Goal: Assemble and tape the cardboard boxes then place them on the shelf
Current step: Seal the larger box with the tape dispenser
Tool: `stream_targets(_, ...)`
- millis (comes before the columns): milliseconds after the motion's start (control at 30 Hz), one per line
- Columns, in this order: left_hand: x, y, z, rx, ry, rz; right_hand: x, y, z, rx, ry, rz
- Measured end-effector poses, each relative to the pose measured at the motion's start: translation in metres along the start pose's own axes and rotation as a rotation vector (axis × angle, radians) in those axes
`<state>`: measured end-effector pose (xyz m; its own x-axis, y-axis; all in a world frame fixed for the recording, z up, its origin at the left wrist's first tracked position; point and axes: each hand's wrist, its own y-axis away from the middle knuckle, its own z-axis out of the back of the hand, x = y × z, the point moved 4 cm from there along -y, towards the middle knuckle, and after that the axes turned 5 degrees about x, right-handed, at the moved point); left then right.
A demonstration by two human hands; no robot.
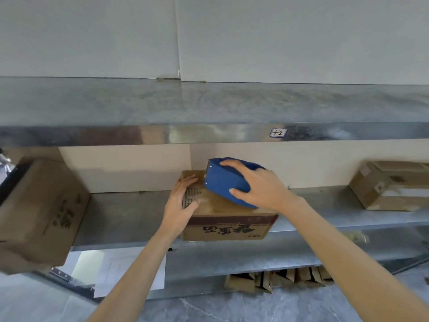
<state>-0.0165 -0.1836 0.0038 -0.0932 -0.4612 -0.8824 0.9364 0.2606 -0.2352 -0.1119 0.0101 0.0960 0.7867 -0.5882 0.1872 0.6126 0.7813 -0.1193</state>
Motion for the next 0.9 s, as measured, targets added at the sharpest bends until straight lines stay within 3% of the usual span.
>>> stream_targets(167,-0.004,0.004,-0.001,0.024,0.047,0.034,0.011,-0.012,-0.007,0.048,0.051,0.061)
stream_targets(533,-0.004,0.003,-0.005,-0.075,0.052,0.023,0.007,-0.021,-0.008,0.267,-0.141,0.122)
stream_targets(900,-0.004,0.000,-0.005,-0.104,0.033,0.053,0.008,-0.028,-0.009,0.276,-0.025,0.091)
